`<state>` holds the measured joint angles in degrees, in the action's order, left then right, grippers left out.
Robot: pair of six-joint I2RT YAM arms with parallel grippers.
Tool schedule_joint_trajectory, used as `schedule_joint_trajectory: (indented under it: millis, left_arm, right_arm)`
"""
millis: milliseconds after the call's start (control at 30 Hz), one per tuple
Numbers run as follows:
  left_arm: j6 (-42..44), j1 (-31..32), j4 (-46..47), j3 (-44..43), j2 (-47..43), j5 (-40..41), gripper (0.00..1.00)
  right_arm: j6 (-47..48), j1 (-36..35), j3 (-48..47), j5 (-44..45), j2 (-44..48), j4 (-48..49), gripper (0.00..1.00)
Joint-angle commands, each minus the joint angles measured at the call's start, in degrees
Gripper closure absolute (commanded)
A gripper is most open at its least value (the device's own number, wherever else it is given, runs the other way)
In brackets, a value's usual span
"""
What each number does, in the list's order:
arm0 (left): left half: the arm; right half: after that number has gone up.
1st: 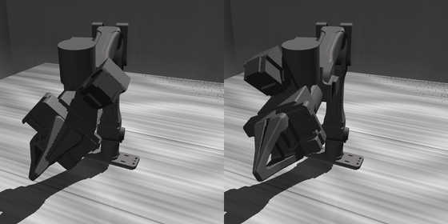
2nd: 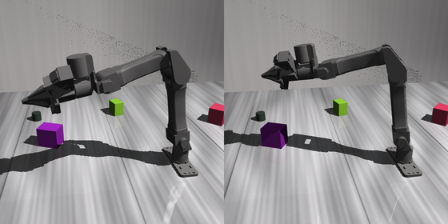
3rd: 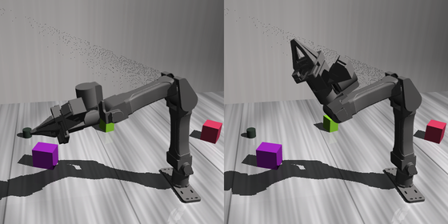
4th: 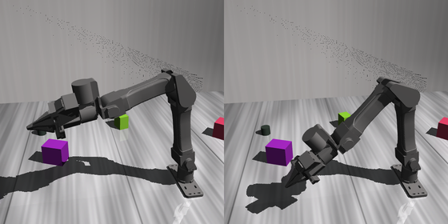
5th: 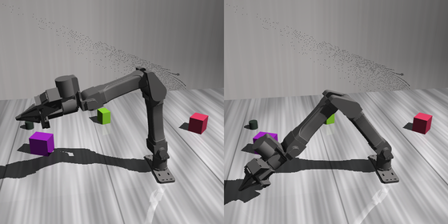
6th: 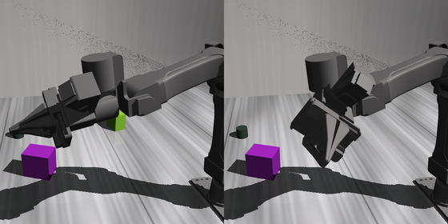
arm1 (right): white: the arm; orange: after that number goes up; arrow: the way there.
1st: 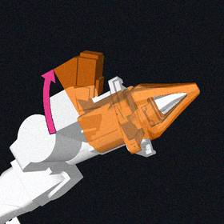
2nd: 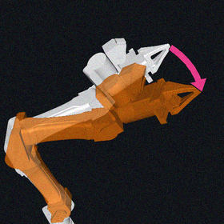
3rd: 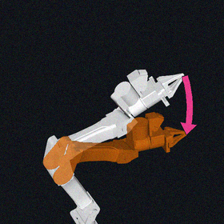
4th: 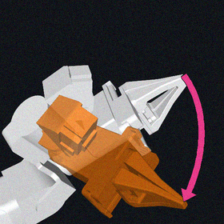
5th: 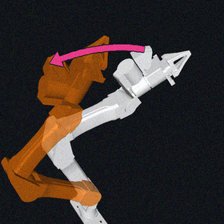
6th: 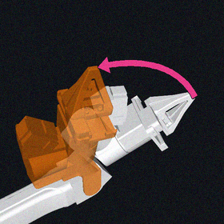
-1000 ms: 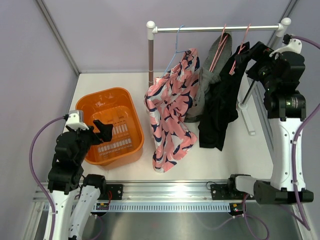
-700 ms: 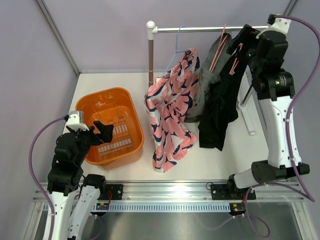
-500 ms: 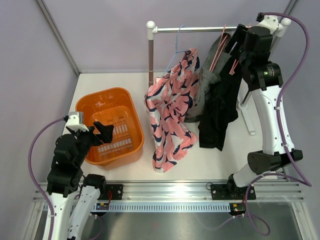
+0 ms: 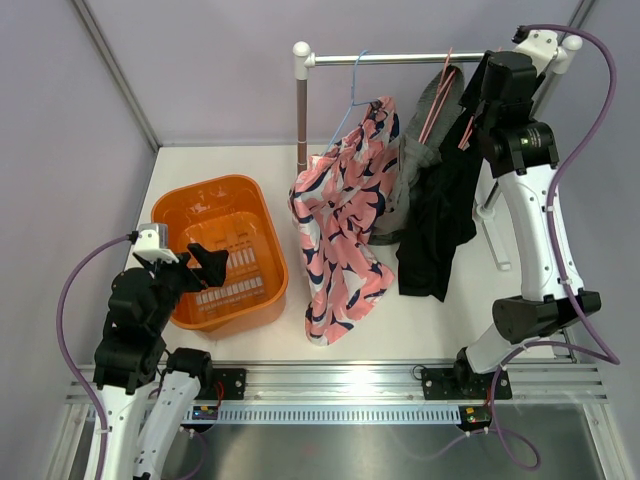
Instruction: Remove the shorts from the hanger
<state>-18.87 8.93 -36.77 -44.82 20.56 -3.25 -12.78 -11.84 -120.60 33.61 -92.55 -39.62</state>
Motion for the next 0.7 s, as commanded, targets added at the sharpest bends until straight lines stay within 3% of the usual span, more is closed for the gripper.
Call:
schedule_joint_trajectory:
  millis: [0, 300, 667]
  left_arm:
    - [0.50, 0.30, 1.79, 0.26, -0.69, -0.45, 0.01]
    - [0.42, 0.30, 1.79, 0.26, -0.43, -0.44, 0.01]
    - [0.42, 0.30, 1.79, 0.26, 0.27, -0.18, 0.01]
  right_arm:
    - [0.73, -0.21, -2.54, 2.17, -1.93, 2.44, 0.38]
    - [0.91, -0.12, -6.75, 2.17, -6.85, 0.51, 0.42]
    - [0.47, 1.64, -9.65, 0.67, -9.49, -0.64, 0.60]
